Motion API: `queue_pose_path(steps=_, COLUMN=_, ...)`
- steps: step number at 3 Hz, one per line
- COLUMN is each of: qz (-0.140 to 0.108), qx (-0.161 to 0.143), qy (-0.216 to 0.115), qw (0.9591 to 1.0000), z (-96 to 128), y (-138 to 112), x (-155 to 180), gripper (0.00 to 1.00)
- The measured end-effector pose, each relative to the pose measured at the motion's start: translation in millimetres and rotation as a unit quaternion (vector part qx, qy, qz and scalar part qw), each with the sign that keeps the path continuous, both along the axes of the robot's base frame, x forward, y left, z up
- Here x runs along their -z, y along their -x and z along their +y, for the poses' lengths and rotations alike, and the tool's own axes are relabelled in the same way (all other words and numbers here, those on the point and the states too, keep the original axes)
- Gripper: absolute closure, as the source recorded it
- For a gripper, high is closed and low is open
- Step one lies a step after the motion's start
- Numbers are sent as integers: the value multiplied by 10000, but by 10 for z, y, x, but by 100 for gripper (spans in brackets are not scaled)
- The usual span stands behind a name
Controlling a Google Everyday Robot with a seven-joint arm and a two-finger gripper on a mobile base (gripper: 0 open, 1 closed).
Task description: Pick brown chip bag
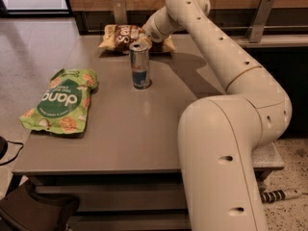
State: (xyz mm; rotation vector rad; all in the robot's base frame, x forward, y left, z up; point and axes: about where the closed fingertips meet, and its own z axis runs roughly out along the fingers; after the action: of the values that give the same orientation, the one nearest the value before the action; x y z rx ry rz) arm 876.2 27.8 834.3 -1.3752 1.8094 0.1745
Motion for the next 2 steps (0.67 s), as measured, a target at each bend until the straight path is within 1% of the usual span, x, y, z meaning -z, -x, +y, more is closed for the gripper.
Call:
queue_pose_path(steps=1, qz=1, qx=-1, qy=0, qw=10000, z=1, y=0, x=-2, gripper=71)
queue_pose_path(steps=2, qz=2, qx=-2, qy=0, qw=10000, z=3, y=0, x=-24, gripper=99)
